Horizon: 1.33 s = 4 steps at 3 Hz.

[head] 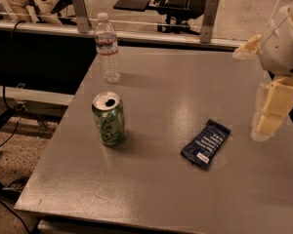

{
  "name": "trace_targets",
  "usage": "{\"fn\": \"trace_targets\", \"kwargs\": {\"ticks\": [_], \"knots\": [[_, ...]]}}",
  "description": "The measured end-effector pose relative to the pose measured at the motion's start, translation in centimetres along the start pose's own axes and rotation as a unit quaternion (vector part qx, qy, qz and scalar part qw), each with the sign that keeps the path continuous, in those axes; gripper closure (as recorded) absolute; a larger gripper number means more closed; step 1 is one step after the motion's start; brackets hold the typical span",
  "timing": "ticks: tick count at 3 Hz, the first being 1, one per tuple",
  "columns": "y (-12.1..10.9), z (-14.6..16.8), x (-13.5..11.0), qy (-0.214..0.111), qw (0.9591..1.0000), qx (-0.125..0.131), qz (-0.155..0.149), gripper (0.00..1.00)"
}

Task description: Pick rxbar blueberry

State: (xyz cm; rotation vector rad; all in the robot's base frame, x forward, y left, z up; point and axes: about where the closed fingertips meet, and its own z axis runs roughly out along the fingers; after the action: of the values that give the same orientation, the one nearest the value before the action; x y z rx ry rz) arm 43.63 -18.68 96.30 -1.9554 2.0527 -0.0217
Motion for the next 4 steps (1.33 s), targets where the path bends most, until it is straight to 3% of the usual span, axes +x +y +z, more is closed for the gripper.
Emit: {"fn": "trace_targets", "kwargs": {"ticks": [1, 2, 4], "knots": [[2.3, 3.8, -1.5, -0.008, 0.9956, -0.04, -0.085, 0.0], [4.0, 6.6, -2.5, -0.012, 0.9876, -0.057, -0.146, 0.0], [4.9, 11.3, -4.3, -0.02, 0.9664, -0.073, -0.246, 0.0]]}}
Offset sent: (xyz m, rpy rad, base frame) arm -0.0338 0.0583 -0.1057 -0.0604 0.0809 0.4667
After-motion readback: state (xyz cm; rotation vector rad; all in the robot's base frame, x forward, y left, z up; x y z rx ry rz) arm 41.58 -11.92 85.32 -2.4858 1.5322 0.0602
